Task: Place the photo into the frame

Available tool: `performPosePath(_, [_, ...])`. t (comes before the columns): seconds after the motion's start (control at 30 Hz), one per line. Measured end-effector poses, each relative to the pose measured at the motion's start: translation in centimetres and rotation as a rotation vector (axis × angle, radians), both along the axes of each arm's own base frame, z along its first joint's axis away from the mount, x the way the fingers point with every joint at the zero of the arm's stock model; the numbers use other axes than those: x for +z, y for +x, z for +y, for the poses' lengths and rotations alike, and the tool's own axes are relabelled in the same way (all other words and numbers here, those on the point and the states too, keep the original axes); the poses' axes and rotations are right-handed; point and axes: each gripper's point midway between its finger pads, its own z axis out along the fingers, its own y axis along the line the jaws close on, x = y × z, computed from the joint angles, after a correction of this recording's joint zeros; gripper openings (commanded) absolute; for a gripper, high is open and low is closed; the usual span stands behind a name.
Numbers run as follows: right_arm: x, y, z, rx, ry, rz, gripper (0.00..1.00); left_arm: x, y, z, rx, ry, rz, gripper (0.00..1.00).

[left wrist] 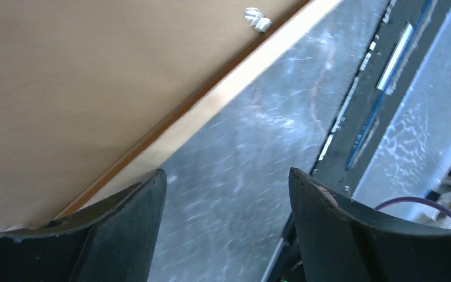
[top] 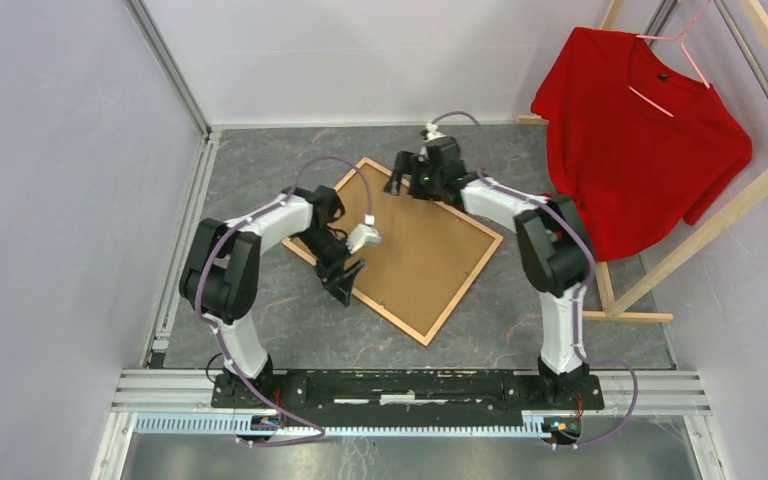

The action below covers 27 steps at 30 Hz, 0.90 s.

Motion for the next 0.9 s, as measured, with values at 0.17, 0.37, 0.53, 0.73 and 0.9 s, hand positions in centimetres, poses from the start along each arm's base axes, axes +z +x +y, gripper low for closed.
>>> performPosePath(0.17, [4.4, -0.7, -9.5, -0.158, -0.049, -0.056, 0.98, 3.9, 6.9, 3.3, 0.11, -0.047, -0.141, 0.82])
performPosePath(0.37, [7.2, -7.9, -14.6, -0.216, -0.066, -0.106, 0.98, 7.5, 16.9, 9.3, 0.34, -0.045, -0.342, 0.65])
performPosePath(0.53, [4.2, -15.0, -16.1, -0.172, -0.071, -0.037, 0.98, 5.8, 24.5, 14.1, 0.559, -0.02, -0.391, 0.44])
performPosePath(0.73, [0.1, -20.8, -18.6, -0.163, -0.047, 0.073, 0.98, 0.0, 26.5, 16.9, 0.657, 0.037, -0.302, 0.29])
performPosePath(0.9, [-2.7, -23.6, -18.7, -0.145, 0.001, 0.143, 0.98, -2.0, 24.8, 15.3, 0.634, 0.017, -0.211, 0.21])
